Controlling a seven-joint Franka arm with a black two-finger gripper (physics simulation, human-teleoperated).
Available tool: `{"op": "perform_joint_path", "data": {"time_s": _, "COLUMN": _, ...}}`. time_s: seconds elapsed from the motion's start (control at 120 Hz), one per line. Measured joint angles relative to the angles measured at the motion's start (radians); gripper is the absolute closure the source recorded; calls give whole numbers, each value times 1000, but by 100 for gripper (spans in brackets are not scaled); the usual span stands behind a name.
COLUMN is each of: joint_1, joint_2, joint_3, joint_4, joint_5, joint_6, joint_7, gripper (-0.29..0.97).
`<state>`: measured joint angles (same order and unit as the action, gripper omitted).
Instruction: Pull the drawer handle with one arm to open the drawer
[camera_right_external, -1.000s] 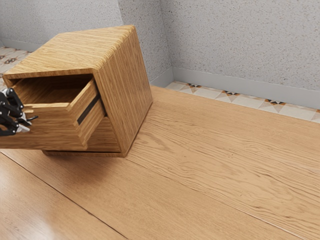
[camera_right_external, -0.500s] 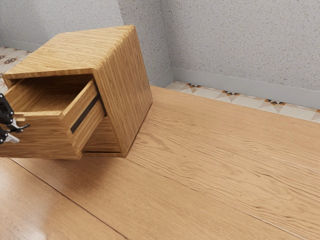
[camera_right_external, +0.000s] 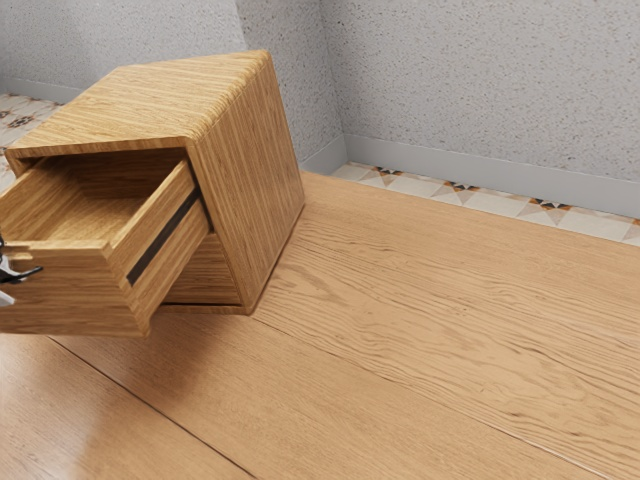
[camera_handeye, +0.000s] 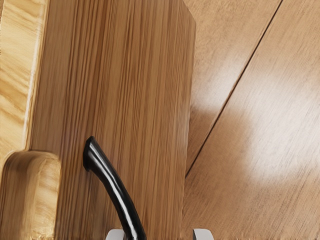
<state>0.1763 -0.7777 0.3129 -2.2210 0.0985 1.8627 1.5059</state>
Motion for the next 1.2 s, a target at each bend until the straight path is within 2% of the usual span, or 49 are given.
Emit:
{"op": "perform_joint_path", "data": {"time_s": 0.308, "joint_1": 8, "joint_2": -10, "joint_3": -8, "joint_4": 14, "joint_5": -2, "joint_6": -24, "joint_7": 0, "gripper": 51}}
{"op": "perform_joint_path", "data": {"time_s": 0.483, "joint_1": 16, "joint_2": 5, "joint_3": -48, "joint_4": 98, "joint_5": -20, "joint_6": -53, "joint_7": 0, "gripper": 44}}
{"op": "perform_joint_path", "data": {"time_s": 0.55, "joint_1": 15, "joint_2": 69, "joint_3": -63, "joint_4": 178, "joint_5": -36, "joint_6": -82, "joint_7": 0, "gripper": 42}}
{"op": "perform_joint_path", "data": {"time_s": 0.683, "joint_1": -34, "joint_2": 330, "joint_3": -83, "joint_4": 476, "joint_5": -59, "joint_6": -194, "joint_7": -2, "gripper": 37}}
{"op": "perform_joint_path", "data": {"time_s": 0.842, "joint_1": -115, "joint_2": 582, "joint_3": -75, "joint_4": 739, "joint_5": -90, "joint_6": -357, "joint_7": -17, "gripper": 19}}
{"op": "perform_joint_path", "data": {"time_s": 0.992, "joint_1": -134, "joint_2": 627, "joint_3": -63, "joint_4": 780, "joint_5": -90, "joint_6": -460, "joint_7": -56, "gripper": 10}}
{"op": "perform_joint_path", "data": {"time_s": 1.2, "joint_1": -152, "joint_2": 628, "joint_3": -64, "joint_4": 798, "joint_5": -82, "joint_6": -520, "joint_7": -117, "gripper": 4}}
